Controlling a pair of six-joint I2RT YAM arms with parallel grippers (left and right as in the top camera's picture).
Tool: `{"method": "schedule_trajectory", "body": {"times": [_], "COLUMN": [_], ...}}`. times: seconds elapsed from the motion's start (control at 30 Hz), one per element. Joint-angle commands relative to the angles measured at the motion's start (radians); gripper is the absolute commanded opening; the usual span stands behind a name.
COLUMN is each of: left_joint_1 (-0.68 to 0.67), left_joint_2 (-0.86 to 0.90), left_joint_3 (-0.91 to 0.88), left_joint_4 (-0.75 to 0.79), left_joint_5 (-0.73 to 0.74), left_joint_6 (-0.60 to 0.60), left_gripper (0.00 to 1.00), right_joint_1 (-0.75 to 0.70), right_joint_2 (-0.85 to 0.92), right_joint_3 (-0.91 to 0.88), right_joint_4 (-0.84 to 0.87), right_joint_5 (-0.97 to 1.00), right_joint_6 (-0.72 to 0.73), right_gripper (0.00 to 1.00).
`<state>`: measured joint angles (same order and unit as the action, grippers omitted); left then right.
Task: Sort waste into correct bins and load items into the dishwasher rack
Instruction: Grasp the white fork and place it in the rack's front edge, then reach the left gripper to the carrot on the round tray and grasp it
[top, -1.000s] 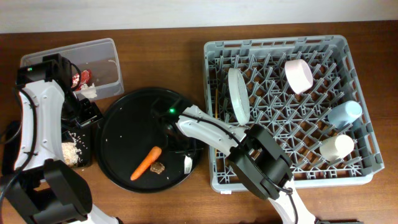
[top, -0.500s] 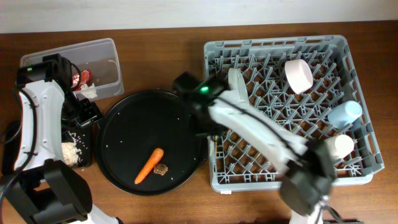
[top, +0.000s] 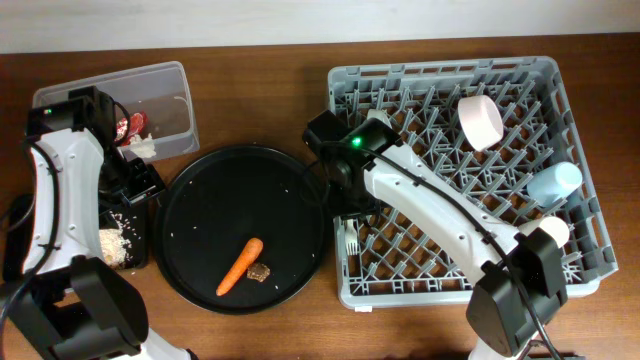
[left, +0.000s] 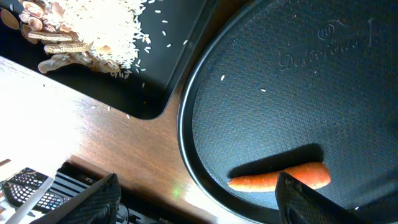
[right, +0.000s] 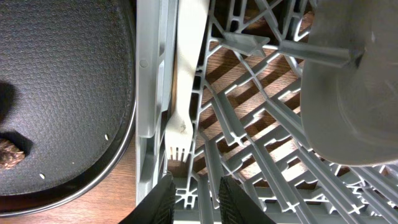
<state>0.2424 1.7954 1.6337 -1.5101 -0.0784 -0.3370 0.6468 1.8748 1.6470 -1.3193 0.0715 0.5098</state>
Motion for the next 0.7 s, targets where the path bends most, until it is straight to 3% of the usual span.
{"method": "schedule_trajectory", "body": {"times": [0.0,0.13,0.23,0.4,0.6,0.67], "left_joint_1": [0.001,-0.003,-0.028,-0.142,-0.362,-0.433], "left_joint_2": [-0.014,-0.014,-0.014,-0.014,-0.014,-0.014], "left_joint_3": [0.003,0.003,0.003,-0.038,-0.204,-0.282], "left_joint_4": [-0.002,-0.002,0.001,0.013,0.103,0.162], "left_joint_5": [0.011,0.019,0.061,0.061,0.064,0.064], "left_joint_6": [-0.01,-0.009,0.021,0.035,0.039,0.039], "left_gripper": [0.79,0.79,0.8,0.79,0.8,0.85], "right_joint_1": [0.001,-0.005,-0.044,-0.263,-0.545,-0.594], "right_joint_2": [-0.036,-0.121,-0.219,-0.384,-0.408,-0.408], "right_joint_3": [0.014,0.046,0.06,0.06,0.05,0.04], "right_joint_4": [-0.002,-0.023,-0.039,-0.122,-0.221,-0.225], "right_joint_5": [0.019,0.019,0.017,0.015,0.016,0.016], "right_joint_6": [-0.005,-0.005,-0.005,-0.038,-0.171,-0.193], "right_gripper": [0.28,0.3,0.45,0.74,0.76,0.76]}}
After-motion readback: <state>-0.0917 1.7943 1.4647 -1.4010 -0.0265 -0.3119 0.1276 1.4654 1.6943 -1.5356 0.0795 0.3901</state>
